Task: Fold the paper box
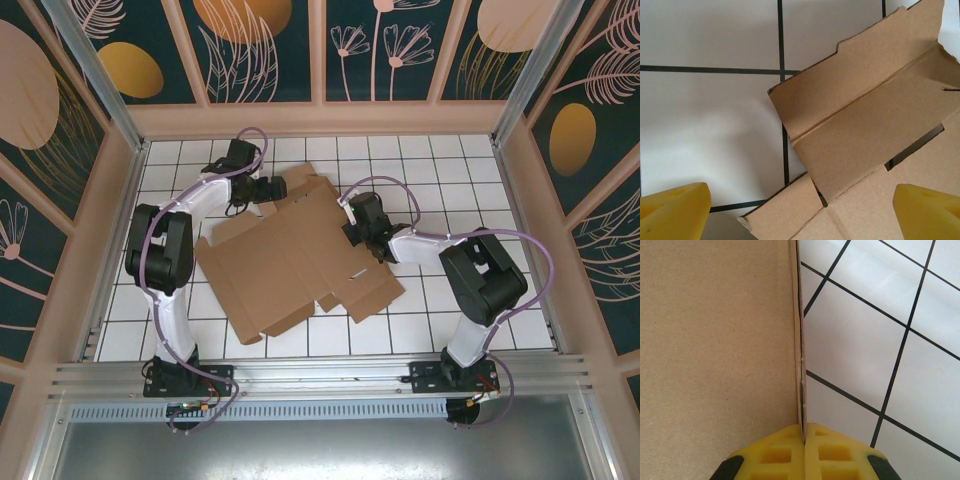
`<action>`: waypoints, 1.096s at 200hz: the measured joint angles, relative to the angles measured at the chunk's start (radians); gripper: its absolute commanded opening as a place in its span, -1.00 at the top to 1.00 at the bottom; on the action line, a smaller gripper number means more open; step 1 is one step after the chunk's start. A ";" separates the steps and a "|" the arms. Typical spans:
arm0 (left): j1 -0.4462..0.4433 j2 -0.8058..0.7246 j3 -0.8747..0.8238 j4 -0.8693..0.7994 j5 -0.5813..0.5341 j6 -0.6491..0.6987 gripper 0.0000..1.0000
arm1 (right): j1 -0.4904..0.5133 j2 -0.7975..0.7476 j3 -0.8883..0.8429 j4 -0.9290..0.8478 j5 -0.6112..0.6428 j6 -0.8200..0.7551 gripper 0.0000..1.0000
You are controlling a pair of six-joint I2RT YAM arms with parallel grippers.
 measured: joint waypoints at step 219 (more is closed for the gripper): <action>-0.011 -0.110 -0.357 0.247 0.477 -0.019 -0.88 | -0.002 0.000 -0.013 -0.003 -0.008 -0.005 1.00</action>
